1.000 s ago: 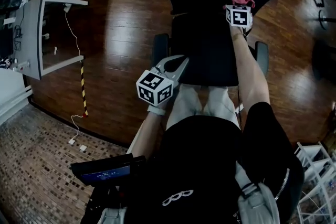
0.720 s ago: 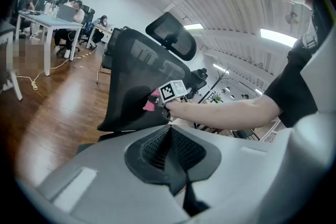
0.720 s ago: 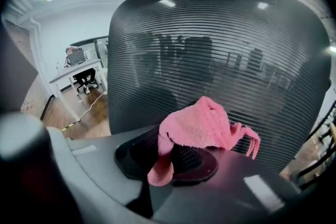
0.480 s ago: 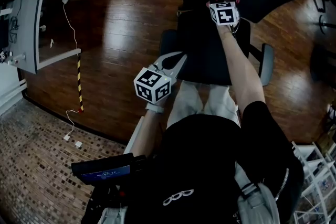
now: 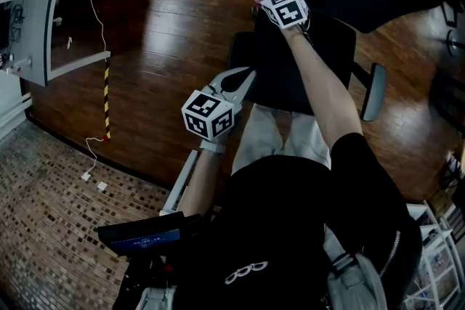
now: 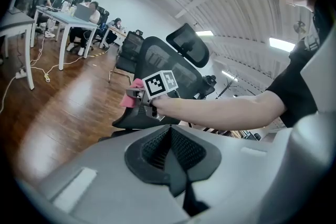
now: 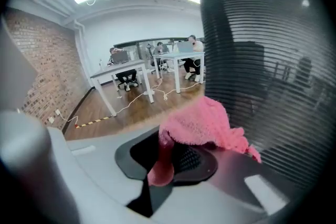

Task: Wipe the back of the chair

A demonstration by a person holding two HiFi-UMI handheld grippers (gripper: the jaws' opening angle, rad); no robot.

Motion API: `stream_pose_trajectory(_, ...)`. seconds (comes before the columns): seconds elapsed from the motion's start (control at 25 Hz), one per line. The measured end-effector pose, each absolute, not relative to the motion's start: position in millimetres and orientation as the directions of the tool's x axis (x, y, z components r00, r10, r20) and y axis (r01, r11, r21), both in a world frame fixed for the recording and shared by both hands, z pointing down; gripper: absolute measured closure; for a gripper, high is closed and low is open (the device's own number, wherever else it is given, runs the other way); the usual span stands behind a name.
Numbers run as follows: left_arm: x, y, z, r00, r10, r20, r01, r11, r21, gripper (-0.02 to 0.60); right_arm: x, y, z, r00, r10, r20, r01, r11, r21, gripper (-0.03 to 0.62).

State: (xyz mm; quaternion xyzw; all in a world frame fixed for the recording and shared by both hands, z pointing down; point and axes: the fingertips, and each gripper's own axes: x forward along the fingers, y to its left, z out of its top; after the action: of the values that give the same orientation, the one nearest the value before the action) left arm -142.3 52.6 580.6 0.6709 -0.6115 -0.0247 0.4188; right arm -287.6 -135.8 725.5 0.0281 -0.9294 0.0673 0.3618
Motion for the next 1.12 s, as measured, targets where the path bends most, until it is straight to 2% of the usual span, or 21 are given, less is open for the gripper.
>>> stream_pose_trajectory(0.12, -144, 55, 586, 0.243, -0.835, 0.494, -0.801, 0.115, 0.587, 0.589, -296, -116, 739, -0.737, 0.074, 0.672, -0.030, 0.989, -0.143, 0.549)
stream_pose_trajectory(0.2, -139, 53, 585, 0.243, -0.832, 0.499, -0.803, 0.117, 0.585, 0.589, -288, -119, 747, -0.730, 0.081, 0.679, -0.042, 0.986, -0.163, 0.549)
stream_pose_trajectory(0.4, -123, 26, 587, 0.273, -0.832, 0.483, -0.804, 0.079, 0.590, 0.589, -247, -176, 757, -0.718, 0.015, 0.696, -0.139, 0.976, -0.165, 0.549)
stream_pose_trajectory(0.72, -111, 20, 588, 0.312, -0.810, 0.497, -0.812, 0.044, 0.582, 0.589, -210, -202, 761, -0.704, -0.073, 0.706, -0.258, 0.953, -0.159, 0.549)
stream_pose_trajectory(1.12, -64, -10, 584, 0.366, -0.783, 0.503, -0.813, -0.006, 0.582, 0.589, -114, -264, 767, -0.657, -0.154, 0.738, -0.372, 0.917, -0.140, 0.548)
